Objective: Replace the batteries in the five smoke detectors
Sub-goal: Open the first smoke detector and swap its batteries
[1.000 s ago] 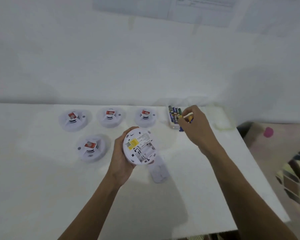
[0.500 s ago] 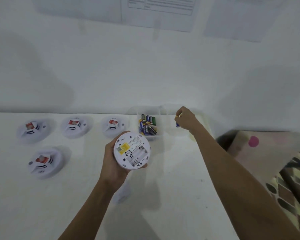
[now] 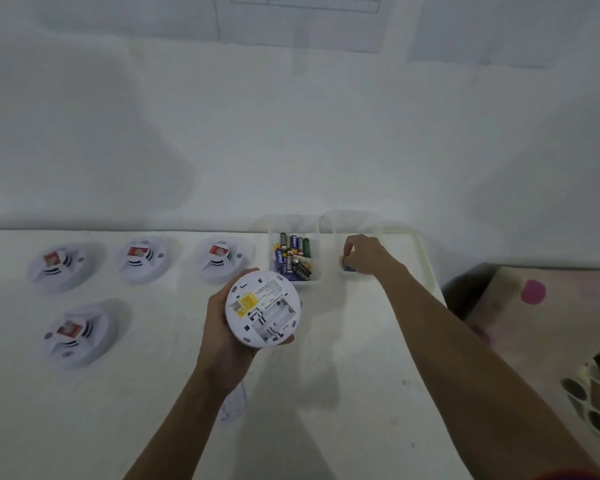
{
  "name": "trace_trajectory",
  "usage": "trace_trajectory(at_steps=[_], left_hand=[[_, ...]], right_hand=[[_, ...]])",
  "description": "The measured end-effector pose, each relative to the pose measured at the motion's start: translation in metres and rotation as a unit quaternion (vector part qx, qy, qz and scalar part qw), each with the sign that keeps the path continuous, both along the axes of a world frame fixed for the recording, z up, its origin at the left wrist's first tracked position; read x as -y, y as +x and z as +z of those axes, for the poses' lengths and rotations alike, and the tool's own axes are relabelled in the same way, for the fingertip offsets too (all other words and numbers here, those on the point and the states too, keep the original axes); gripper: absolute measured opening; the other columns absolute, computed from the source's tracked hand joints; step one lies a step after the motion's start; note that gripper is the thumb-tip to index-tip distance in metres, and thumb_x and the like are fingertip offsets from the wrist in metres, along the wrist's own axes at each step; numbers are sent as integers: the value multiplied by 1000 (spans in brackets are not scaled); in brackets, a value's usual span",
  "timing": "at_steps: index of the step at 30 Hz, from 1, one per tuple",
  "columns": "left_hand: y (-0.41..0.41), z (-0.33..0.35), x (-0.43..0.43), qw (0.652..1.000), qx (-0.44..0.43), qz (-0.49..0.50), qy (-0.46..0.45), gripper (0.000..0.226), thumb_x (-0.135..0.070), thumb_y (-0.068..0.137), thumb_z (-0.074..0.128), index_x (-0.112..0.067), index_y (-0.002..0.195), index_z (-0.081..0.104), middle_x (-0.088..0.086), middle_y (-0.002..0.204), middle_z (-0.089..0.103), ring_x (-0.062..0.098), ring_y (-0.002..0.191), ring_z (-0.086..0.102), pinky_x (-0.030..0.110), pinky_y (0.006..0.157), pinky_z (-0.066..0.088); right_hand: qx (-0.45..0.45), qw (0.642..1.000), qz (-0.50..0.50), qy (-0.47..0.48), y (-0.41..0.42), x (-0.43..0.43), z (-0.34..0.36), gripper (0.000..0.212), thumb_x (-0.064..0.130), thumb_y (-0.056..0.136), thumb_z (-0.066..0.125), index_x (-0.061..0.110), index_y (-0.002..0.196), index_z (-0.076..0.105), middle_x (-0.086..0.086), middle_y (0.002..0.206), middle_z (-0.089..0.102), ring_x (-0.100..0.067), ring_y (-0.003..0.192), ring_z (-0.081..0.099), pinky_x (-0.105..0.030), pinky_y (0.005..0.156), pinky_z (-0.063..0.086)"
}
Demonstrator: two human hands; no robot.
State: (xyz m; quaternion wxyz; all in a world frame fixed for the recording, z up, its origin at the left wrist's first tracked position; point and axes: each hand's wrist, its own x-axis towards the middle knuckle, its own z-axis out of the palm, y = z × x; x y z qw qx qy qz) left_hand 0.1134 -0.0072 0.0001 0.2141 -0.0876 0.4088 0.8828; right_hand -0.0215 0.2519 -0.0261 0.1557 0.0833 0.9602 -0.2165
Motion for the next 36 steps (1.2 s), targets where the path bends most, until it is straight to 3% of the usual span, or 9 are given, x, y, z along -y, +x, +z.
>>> trace_trajectory(at_steps=[7, 12, 15, 19, 22, 25, 27, 32, 36], left_hand=[[2, 1, 2, 1000, 8, -4, -9, 103, -57, 43, 86, -12, 130, 55, 21, 130, 58, 49, 114, 56, 57, 79, 50], [2, 2, 8, 1000, 6, 9, -14, 108, -55, 40, 89, -11, 131, 52, 23, 131, 56, 51, 116, 53, 59, 77, 52], [4, 3, 11, 1000, 1, 10, -19, 110, -55, 38, 90, -11, 131, 52, 23, 131, 57, 50, 115, 54, 59, 78, 52], [5, 2, 15, 1000, -3, 16, -23, 109, -55, 41, 89, -11, 133, 51, 24, 132, 55, 51, 117, 53, 59, 80, 50], [5, 0, 20, 999, -3, 24, -24, 105, -55, 41, 89, -12, 130, 53, 23, 132, 55, 51, 117, 52, 61, 82, 47], [6, -1, 24, 999, -10, 33, -27, 104, -52, 43, 90, -10, 130, 53, 24, 131, 56, 52, 116, 53, 62, 79, 49], [6, 0, 26, 999, -4, 32, -25, 104, -51, 40, 91, -11, 128, 55, 24, 130, 57, 51, 114, 54, 61, 77, 50], [7, 1, 29, 1000, 5, 20, -23, 108, -53, 33, 92, -12, 126, 56, 22, 129, 58, 50, 114, 55, 61, 81, 48], [8, 1, 31, 999, 3, 28, -23, 107, -54, 33, 92, -12, 125, 56, 22, 129, 58, 50, 114, 55, 60, 79, 50]], right_hand=[[-24, 998, 31, 44, -1, 0, -1, 7, 16, 82, 62, 14, 84, 55, -8, 96, 58, -23, 72, 56, -24, 54, 39], [-200, 979, 11, 36, -3, 13, 16, 10, 12, 88, 51, 5, 89, 59, -13, 91, 59, -27, 78, 57, -29, 64, 42], [-265, 962, 70, 15, 0, 36, 28, 12, 11, 90, 51, 5, 97, 60, -10, 90, 61, -22, 79, 55, -28, 69, 42], [-209, 963, 172, 4, 5, 67, 25, 20, 12, 90, 55, 7, 109, 58, -12, 92, 66, -25, 81, 60, -30, 69, 48], [-174, 954, 220, 103, 10, 85, 18, 29, 17, 89, 55, 7, 116, 52, -20, 99, 56, -30, 81, 52, -29, 63, 39], [-178, 928, 243, 218, 14, 89, 14, 32, 17, 92, 52, 8, 122, 50, -17, 88, 46, -30, 99, 49, -31, 73, 34], [-177, 925, 236, 237, 13, 89, 12, 25, 17, 92, 51, 7, 115, 54, -12, 84, 41, -29, 100, 48, -31, 77, 35], [-192, 950, 203, 142, 7, 91, 4, 19, 16, 86, 50, 8, 100, 62, -13, 92, 63, -28, 94, 51, -28, 68, 32], [-222, 968, 117, -25, 7, 93, 9, 16, 14, 89, 51, 4, 96, 61, -9, 93, 55, -24, 78, 54, -25, 65, 34]])
